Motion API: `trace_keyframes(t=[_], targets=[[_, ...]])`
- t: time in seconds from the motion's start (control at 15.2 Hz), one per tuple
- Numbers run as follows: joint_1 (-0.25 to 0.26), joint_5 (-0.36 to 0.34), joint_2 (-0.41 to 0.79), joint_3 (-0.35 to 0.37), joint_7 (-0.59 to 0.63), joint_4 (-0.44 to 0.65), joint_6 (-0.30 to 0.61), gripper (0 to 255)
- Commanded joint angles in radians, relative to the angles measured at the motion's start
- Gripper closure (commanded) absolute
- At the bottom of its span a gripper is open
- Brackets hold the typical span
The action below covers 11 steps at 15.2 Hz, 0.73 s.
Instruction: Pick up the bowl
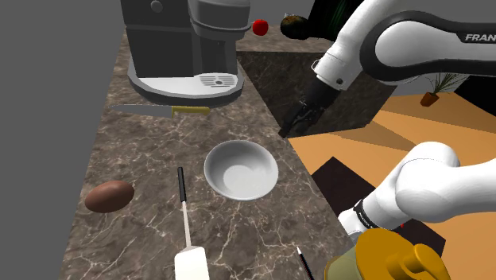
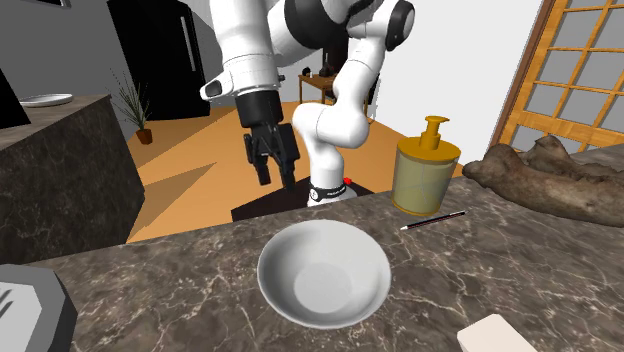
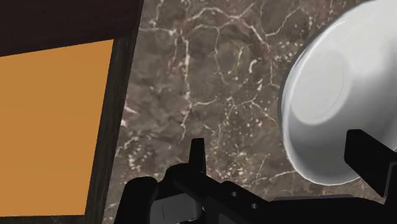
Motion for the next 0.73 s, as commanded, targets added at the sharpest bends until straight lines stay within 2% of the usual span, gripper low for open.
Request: trace_keyframes(t=[0.0, 0.26, 0.33, 0.66], targets=[[0.029, 0.078, 0.020, 0.017, 0.009, -0.038, 0.075, 0], [0.112, 0.259, 0.096, 0.067, 0.014, -0.086, 0.242, 0], [0.124, 0.286, 0.110, 0.074, 0.012, -0.089, 0.266, 0], [0.145, 0.336, 0.158, 0.082, -0.040, -0.125, 0.342, 0]])
